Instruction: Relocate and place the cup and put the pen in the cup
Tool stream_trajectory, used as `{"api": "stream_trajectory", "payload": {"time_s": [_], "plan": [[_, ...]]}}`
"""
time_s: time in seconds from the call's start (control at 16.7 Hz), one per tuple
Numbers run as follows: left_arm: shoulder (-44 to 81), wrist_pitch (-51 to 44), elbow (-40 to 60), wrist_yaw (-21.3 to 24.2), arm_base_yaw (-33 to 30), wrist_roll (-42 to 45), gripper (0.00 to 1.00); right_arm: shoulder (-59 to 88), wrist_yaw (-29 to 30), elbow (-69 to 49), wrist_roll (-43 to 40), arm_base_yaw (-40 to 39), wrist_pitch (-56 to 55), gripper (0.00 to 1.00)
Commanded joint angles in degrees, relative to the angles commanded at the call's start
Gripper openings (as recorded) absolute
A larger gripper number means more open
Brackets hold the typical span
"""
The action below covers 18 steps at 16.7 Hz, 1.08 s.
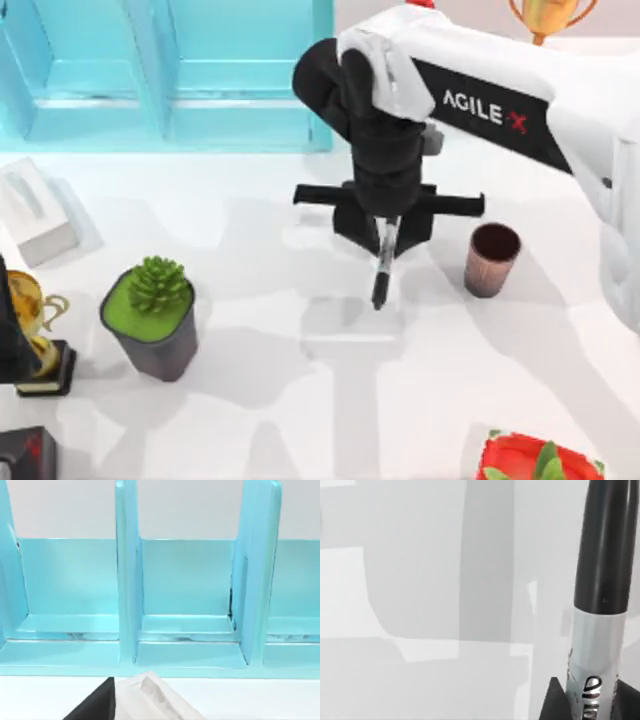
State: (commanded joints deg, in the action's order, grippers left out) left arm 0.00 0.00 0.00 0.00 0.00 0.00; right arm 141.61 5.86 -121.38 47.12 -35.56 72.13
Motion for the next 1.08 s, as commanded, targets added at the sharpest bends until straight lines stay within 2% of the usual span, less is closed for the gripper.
{"api": "stream_trajectory", "payload": {"time_s": [1.08], "plan": [[0.0,0.0,0.0,0.0,0.0,0.0,1.0,-17.64,-0.47,13.46,5.66,-6.06,4.49,0.0]]}}
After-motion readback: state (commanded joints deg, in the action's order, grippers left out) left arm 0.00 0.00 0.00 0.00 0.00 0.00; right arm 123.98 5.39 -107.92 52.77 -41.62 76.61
